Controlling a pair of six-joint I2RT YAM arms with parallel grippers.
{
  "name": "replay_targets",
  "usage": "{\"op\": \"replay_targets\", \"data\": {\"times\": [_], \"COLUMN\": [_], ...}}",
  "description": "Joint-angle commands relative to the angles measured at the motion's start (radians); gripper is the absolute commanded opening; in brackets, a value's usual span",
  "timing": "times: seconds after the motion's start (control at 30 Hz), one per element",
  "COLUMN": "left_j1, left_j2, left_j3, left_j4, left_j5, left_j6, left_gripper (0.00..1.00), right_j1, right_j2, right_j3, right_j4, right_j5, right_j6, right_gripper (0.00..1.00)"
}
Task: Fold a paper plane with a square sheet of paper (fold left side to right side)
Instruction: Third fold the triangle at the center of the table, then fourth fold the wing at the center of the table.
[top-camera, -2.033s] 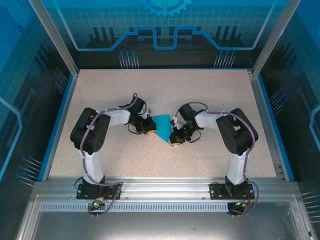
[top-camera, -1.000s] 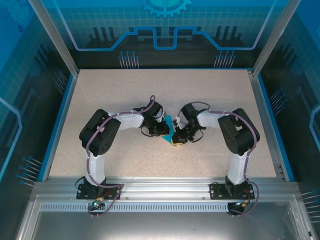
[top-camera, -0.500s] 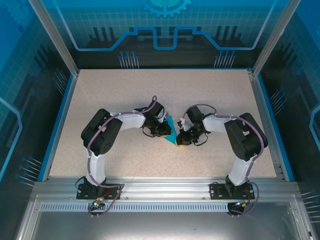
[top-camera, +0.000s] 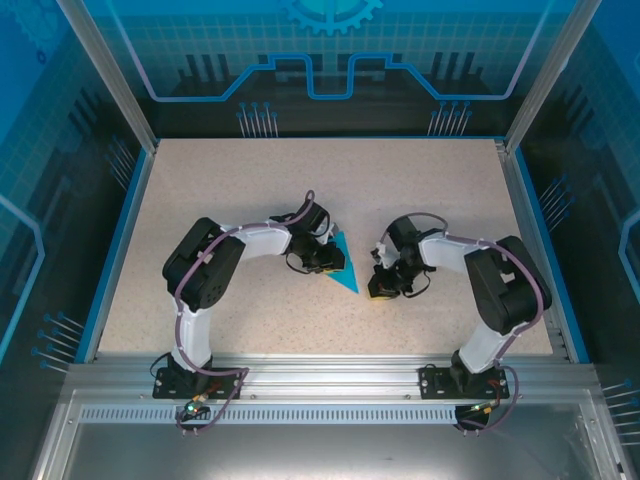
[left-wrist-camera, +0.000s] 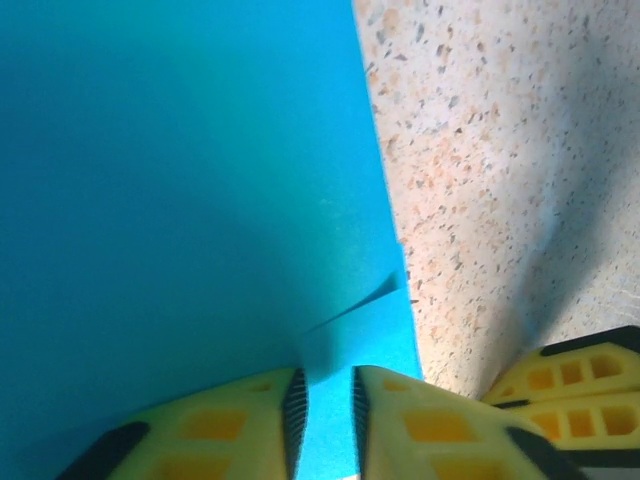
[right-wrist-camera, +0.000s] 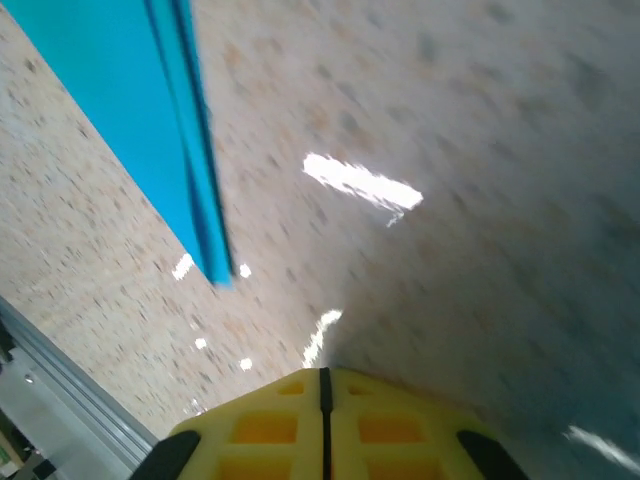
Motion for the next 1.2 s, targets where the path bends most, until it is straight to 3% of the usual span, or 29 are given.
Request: {"op": "replay_targets", "data": {"times": [0.0,0.2,0.33,0.57,0.7,0.8,1.07,1.17], "left_j1": [0.021,0.063,0.11,0.163,0.167,0.168,0.168,0.166], "left_j2": [-0.047,-0.206,-0.3,-0.329,-0.32,-0.307,-0.28,-0.269], "left_j3": [0.02,0.006,-0.096,-0.255,-0.273,-0.271,-0.266,-0.267], "left_j4": [-0.088,-0.097,-0.064,0.023,0.039,0.045,0.063,0.085], "left_j5": [-0.06,-0.042,-0.052,-0.045,-0.053,-0.053,-0.031,-0.014], "left_j6": [0.03,0.021,-0.015,-0.084,-0.095,-0.099,-0.11,-0.122], "left_gripper": [0.35,0.55,0.65,0.69,0.7,0.71,0.72,0.72], "right_j1": [-0.028,-0.009,0.03,0.073,0.1,0.111,0.097,0.086], "right_j2": [-0.074,-0.06,0.013,0.101,0.164,0.204,0.203,0.191], "right_j3": [0.026,0.107,0.19,0.278,0.324,0.343,0.329,0.323], "right_j4": [-0.103,-0.004,0.037,0.117,0.112,0.108,0.115,0.12], "right_j5": [0.056,0.015,0.02,-0.065,-0.081,-0.078,-0.049,-0.056], "right_j6": [-0.032,-0.046,-0.071,-0.135,-0.14,-0.137,-0.138,-0.141], "right_gripper": [0.15,0.34,0.43,0.54,0.54,0.49,0.11,0.07]}}
